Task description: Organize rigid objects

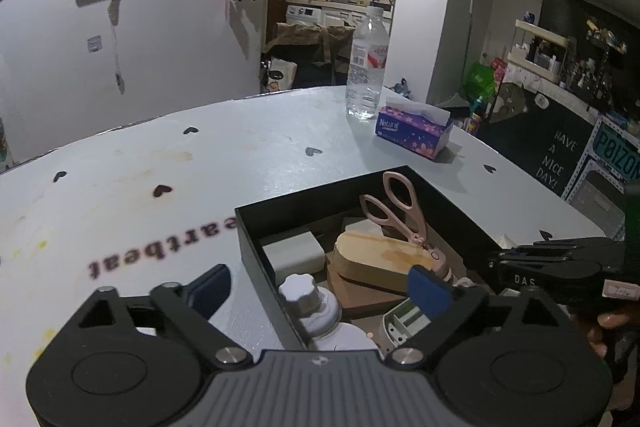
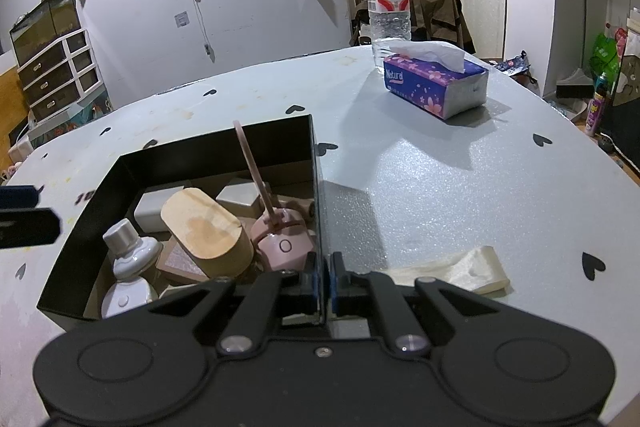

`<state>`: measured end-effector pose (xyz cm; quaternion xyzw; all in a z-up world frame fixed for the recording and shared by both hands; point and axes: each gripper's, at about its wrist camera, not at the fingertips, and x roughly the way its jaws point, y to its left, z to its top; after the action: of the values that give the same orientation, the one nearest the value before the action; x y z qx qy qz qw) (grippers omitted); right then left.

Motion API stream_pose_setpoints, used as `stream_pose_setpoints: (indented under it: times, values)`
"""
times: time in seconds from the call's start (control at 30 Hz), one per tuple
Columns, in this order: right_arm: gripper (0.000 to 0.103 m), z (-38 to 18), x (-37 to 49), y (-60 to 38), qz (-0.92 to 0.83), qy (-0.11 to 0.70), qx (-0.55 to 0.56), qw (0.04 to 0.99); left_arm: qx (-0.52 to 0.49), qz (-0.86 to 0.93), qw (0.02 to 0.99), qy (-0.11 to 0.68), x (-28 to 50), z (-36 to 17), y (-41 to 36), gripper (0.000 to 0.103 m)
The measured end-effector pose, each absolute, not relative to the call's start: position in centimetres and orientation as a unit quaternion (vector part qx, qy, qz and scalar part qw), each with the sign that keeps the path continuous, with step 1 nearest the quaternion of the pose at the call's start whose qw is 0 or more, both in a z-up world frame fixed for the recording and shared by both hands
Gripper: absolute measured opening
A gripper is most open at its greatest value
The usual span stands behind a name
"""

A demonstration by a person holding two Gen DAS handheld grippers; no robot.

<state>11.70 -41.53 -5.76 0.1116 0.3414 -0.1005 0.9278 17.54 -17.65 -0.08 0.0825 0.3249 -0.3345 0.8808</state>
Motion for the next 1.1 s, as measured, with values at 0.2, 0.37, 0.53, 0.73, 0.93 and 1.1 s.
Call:
stream_pose_setpoints:
  times: [0.2, 0.37, 0.53, 0.73, 0.93, 1.1]
  values:
    - [0.008, -4.1, 11.0, -41.3, -0.099, 0.316, 0.103, 0.938, 0.068, -0.312, 0.895, 0.311, 16.4, 0.6, -16.4, 0.103]
    - [0.020, -1.7, 9.5, -40.7, -0.088, 0.278, 0.086, 0.953, 0.058, -0.290, 0.907, 0.299, 15.5, 1.2, -15.4, 0.103]
    - [0.046, -0.4, 7.7, -39.9, -0.074, 0.250, 0.073, 0.963, 0.045, -0.272, 0.918, 0.286, 14.0, 1.3, -14.6, 0.103]
    - [0.071, -0.8, 5.5, -39.1, -0.080, 0.241, 0.060, 0.965, 0.028, -0.253, 0.927, 0.275, 11.6, 0.7, -13.4, 0.103]
    - [0.085, -1.5, 2.7, -38.1, -0.081, 0.229, 0.048, 0.969, 0.026, -0.240, 0.935, 0.258, 8.7, -0.3, -12.4, 0.103]
    - [0.087, -1.7, 0.5, -37.4, -0.090, 0.214, 0.040, 0.972, 0.023, -0.225, 0.943, 0.245, 6.3, -1.0, -11.6, 0.103]
